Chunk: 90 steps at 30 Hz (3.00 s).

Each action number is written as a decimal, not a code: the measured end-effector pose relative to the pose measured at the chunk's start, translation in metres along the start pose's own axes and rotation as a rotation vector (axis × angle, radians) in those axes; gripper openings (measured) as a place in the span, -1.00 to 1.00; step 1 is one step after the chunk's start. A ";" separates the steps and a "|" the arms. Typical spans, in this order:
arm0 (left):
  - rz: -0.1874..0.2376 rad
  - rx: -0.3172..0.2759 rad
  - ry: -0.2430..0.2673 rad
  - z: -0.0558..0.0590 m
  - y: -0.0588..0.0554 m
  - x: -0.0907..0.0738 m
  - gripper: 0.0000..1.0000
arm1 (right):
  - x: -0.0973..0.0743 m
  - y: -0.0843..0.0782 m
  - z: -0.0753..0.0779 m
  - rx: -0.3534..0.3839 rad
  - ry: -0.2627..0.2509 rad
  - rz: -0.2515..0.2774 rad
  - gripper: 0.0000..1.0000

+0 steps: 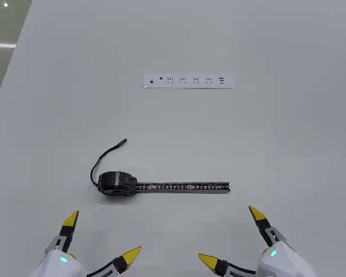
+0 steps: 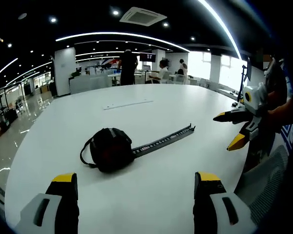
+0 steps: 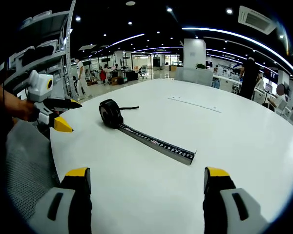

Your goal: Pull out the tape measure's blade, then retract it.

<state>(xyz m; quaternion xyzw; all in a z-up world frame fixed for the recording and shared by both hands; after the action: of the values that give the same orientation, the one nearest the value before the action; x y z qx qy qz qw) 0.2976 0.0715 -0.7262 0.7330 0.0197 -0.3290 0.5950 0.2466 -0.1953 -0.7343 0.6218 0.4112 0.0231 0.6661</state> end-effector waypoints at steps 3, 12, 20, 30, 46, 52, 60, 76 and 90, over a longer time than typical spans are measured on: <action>-0.010 -0.037 0.023 0.003 0.001 0.001 0.93 | 0.002 0.000 -0.002 0.003 -0.006 -0.004 0.96; -0.021 -0.057 0.074 0.005 0.001 0.002 0.99 | 0.004 0.002 -0.005 0.019 -0.013 -0.003 0.95; -0.031 -0.056 0.135 0.005 0.003 0.003 0.99 | 0.004 0.005 -0.006 -0.003 0.025 -0.004 0.93; -0.023 -0.075 0.187 0.009 0.012 0.006 0.99 | 0.005 0.012 0.010 -0.051 0.085 -0.010 0.83; -0.057 -0.092 0.232 0.004 0.019 0.035 0.98 | 0.016 0.011 0.037 -0.178 0.288 -0.061 0.54; -0.076 -0.102 0.238 0.002 0.019 0.044 0.98 | 0.021 0.012 0.049 -0.218 0.334 -0.092 0.43; -0.093 -0.114 0.253 -0.005 0.021 0.059 0.95 | 0.026 0.013 0.066 -0.288 0.401 -0.131 0.28; -0.132 -0.144 0.280 -0.016 0.024 0.086 0.93 | 0.046 0.008 0.092 -0.391 0.482 -0.209 -0.12; -0.163 -0.201 0.316 -0.025 0.026 0.107 0.93 | 0.068 0.000 0.112 -0.458 0.551 -0.316 -0.52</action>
<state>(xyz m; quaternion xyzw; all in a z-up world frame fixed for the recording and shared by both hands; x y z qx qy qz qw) 0.4035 0.0473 -0.7559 0.7084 0.2048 -0.2533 0.6261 0.3558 -0.2491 -0.7822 0.3565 0.6496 0.1775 0.6476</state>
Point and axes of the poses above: the centre of the closed fingertips' face, and the gripper's own axes: x roughly forward along the fingers, z roughly to its right, y roughly out of its top, the point moved 4 cm from there along -x, roughly backward along the fingers, and after that the axes turned 10 degrees about y, right-handed, at the moved point
